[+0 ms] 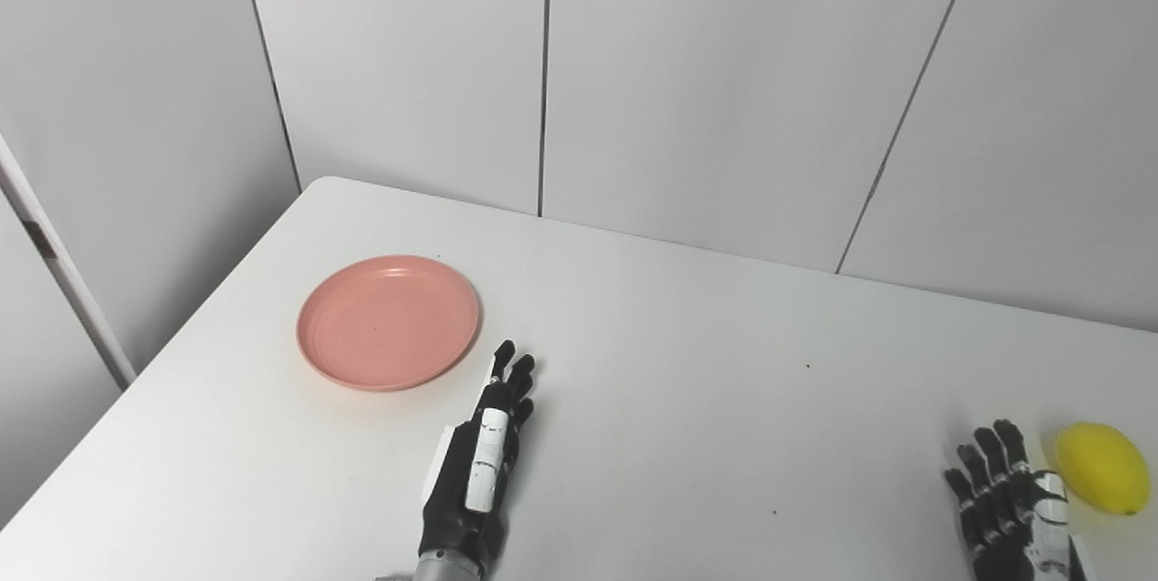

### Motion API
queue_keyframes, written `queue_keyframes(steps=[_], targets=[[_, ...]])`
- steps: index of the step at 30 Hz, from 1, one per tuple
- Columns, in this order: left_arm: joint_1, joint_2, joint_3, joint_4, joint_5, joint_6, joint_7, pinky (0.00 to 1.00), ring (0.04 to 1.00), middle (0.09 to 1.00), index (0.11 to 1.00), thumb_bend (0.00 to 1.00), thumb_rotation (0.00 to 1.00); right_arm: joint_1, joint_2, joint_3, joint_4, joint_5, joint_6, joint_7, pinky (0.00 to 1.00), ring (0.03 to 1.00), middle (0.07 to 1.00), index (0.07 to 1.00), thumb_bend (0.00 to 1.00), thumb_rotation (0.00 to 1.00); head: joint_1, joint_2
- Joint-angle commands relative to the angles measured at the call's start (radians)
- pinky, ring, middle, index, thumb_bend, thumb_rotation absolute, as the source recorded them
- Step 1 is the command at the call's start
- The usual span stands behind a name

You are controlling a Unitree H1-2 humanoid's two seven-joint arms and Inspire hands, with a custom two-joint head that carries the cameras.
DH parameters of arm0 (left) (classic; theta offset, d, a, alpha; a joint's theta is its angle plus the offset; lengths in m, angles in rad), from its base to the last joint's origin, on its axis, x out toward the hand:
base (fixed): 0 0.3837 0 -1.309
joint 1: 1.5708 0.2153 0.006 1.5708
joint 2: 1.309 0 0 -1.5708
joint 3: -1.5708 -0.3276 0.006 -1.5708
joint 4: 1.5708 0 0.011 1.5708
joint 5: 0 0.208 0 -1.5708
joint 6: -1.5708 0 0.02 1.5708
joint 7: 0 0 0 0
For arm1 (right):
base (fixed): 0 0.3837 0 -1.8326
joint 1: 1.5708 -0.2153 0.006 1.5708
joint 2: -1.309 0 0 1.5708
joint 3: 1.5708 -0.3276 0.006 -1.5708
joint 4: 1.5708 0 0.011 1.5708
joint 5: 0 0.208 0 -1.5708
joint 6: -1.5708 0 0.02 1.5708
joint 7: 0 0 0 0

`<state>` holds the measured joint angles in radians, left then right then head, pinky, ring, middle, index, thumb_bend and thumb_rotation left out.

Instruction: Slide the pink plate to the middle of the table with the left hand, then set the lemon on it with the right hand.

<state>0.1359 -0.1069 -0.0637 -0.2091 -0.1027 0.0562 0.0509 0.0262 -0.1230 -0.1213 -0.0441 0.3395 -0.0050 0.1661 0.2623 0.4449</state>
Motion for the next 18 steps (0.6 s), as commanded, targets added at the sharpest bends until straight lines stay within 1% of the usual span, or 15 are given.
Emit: queue_keyframes(steps=[1, 4, 6, 9, 11, 13, 15, 18], targets=[[0.059, -0.010, 0.007, -0.003, 0.000, 0.028, 0.006, 1.00, 0.968, 0.934, 0.915, 0.71, 0.96, 0.056, 0.004, -0.002, 0.049, 0.000, 0.018, 0.002, 1.00, 1.000, 1.000, 1.000, 0.63, 1.00, 0.000, 0.007], [0.060, -0.009, 0.010, -0.025, -0.001, 0.039, 0.007, 1.00, 0.945, 0.913, 0.892, 0.73, 0.96, 0.056, 0.008, -0.001, 0.043, -0.004, 0.020, -0.003, 1.00, 1.000, 1.000, 1.000, 0.62, 1.00, 0.002, 0.018], [0.062, -0.007, 0.011, -0.052, -0.010, 0.055, 0.003, 1.00, 0.945, 0.916, 0.894, 0.74, 0.97, 0.056, 0.011, 0.000, 0.038, -0.005, 0.026, -0.006, 1.00, 1.000, 1.000, 1.000, 0.62, 0.99, 0.004, 0.020], [0.061, -0.003, 0.018, -0.093, -0.043, 0.088, -0.009, 1.00, 0.952, 0.925, 0.901, 0.79, 0.95, 0.057, 0.011, 0.003, 0.035, -0.009, 0.030, -0.007, 1.00, 1.000, 1.000, 1.000, 0.64, 0.99, 0.003, 0.020], [0.051, 0.004, 0.026, -0.132, -0.069, 0.123, -0.014, 1.00, 0.955, 0.928, 0.905, 0.82, 0.93, 0.057, 0.013, 0.003, 0.032, -0.007, 0.035, -0.008, 1.00, 1.000, 1.000, 1.000, 0.65, 0.98, 0.001, 0.020], [0.032, 0.017, 0.039, -0.173, -0.091, 0.160, -0.016, 1.00, 0.951, 0.937, 0.913, 0.84, 0.92, 0.058, 0.014, 0.005, 0.028, -0.009, 0.037, -0.010, 1.00, 1.000, 1.000, 1.000, 0.66, 0.98, -0.005, 0.022], [0.006, 0.027, 0.056, -0.214, -0.100, 0.201, -0.010, 1.00, 0.948, 0.937, 0.910, 0.84, 0.92, 0.060, 0.015, 0.006, 0.026, -0.009, 0.033, -0.009, 1.00, 1.000, 1.000, 1.000, 0.66, 0.97, -0.008, 0.022], [-0.038, 0.044, 0.080, -0.264, -0.101, 0.250, -0.008, 1.00, 0.950, 0.935, 0.907, 0.83, 0.94, 0.061, 0.018, 0.004, 0.023, -0.006, 0.029, -0.009, 1.00, 1.000, 1.000, 1.000, 0.67, 0.95, -0.012, 0.024]])
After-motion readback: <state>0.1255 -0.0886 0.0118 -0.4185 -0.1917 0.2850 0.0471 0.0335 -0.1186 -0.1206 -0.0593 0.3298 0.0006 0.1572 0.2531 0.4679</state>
